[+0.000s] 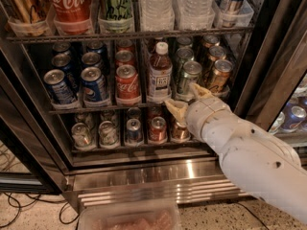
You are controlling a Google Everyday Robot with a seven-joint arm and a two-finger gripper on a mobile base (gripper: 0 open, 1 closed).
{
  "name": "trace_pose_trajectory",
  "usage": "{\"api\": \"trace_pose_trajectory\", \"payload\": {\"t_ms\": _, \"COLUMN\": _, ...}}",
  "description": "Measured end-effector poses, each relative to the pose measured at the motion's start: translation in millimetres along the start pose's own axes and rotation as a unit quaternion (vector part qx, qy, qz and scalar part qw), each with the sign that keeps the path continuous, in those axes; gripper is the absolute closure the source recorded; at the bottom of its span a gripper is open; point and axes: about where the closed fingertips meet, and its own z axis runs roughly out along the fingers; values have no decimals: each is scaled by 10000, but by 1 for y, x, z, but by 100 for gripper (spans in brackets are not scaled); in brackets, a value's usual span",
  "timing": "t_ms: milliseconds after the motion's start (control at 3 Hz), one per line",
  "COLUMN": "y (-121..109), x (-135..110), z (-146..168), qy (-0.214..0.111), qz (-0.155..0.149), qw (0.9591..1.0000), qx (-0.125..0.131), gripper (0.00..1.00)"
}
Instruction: Pick green can from middle shelf of fridge
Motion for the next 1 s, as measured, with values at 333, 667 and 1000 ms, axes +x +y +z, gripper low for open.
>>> {"api": "trace_pose_trajectory", "payload": {"t_ms": 333, "y": -7, "x": 7, "z": -5, "qy": -94, "qz": -57, "qw": 9998, "qx": 137, "gripper": 65}}
{"api": "trace_pose_trajectory", "payload": {"t_ms": 667, "y": -17, "x": 14, "z": -10, "qy": -77, "qz": -121, "qw": 9995, "qx": 277, "gripper": 88}}
{"api": "trace_pose_trajectory", "payload": {"t_ms": 1000, "y": -24, "x": 18, "z": -12, "qy": -80, "qz": -152, "qw": 9992, "qx": 358, "gripper": 100}}
